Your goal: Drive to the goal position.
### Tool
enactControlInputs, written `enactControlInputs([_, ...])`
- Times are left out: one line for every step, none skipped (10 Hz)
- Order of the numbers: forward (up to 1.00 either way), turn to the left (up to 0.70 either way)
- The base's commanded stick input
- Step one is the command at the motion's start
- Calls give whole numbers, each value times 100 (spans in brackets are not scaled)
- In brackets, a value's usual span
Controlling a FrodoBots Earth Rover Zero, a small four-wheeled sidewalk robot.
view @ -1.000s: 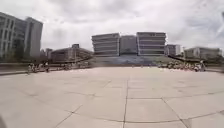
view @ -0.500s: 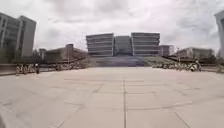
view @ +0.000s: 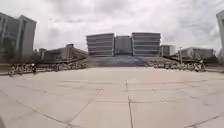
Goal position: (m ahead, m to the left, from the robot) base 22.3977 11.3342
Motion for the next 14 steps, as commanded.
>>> enactControlInputs([100,0])
enactControlInputs([100,0])
enactControlInputs([100,0])
enactControlInputs([100,0])
enactControlInputs([100,0])
enactControlInputs([100,0])
enactControlInputs([100,0])
enactControlInputs([100,0])
enactControlInputs([100,0])
enactControlInputs([100,0])
enactControlInputs([100,0])
enactControlInputs([100,0])
enactControlInputs([100,-12])
enactControlInputs([100,-27])
